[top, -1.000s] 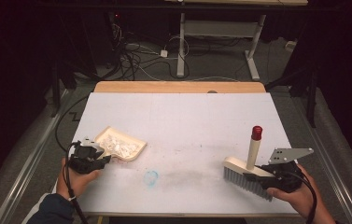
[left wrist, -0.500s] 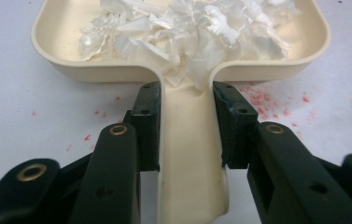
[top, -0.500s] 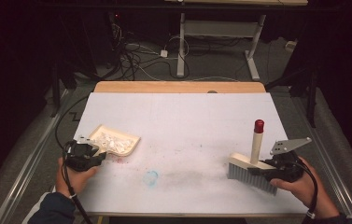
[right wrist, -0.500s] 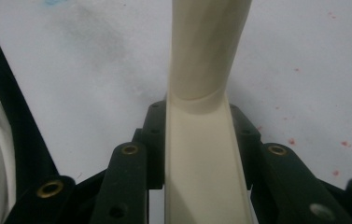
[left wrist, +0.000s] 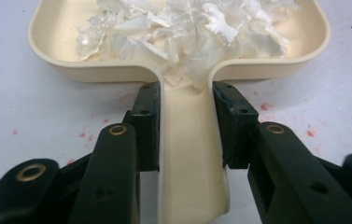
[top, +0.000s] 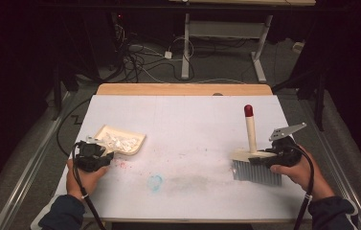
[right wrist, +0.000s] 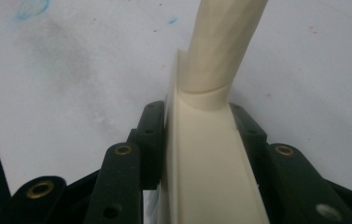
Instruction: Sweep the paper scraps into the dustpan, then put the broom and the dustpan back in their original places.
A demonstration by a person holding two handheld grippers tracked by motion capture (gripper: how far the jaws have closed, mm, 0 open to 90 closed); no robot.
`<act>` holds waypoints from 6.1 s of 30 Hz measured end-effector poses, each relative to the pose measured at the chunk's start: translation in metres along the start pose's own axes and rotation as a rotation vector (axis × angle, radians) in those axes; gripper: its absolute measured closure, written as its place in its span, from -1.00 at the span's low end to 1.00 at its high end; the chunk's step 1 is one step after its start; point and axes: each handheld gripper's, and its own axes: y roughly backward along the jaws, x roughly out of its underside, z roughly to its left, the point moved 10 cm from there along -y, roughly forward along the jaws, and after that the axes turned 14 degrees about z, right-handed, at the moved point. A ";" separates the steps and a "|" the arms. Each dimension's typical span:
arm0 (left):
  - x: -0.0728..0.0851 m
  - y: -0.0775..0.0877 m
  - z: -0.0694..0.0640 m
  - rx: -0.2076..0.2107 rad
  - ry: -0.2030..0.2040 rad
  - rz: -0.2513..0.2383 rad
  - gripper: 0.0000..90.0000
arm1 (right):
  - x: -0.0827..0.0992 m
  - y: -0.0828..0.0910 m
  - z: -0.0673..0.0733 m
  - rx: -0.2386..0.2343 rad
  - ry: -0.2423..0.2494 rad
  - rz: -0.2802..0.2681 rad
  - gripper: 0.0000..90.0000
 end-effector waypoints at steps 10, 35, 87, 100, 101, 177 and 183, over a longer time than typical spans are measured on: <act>0.006 0.000 -0.020 0.098 -0.013 0.007 0.31 | -0.011 -0.011 -0.021 -0.014 -0.025 0.013 0.33; 0.000 -0.001 -0.026 0.078 -0.161 -0.034 0.27 | -0.024 -0.015 -0.074 0.124 -0.112 -0.098 0.02; 0.009 0.034 -0.064 -0.028 -0.517 -0.323 -0.55 | -0.077 0.009 -0.030 0.396 -0.123 -0.397 -0.33; 0.022 0.036 -0.071 -0.026 -0.561 -0.319 -0.58 | -0.081 0.014 -0.004 0.411 -0.074 -0.421 -0.44; 0.023 0.036 -0.071 -0.028 -0.565 -0.315 -0.58 | -0.081 0.015 -0.002 0.412 -0.064 -0.426 -0.45; 0.028 0.028 -0.081 -0.073 -0.639 -0.296 -0.58 | 0.030 -0.013 0.043 0.509 0.038 -0.399 -0.51; 0.030 0.029 -0.082 -0.073 -0.646 -0.297 -0.58 | 0.029 -0.013 0.047 0.514 0.047 -0.396 -0.51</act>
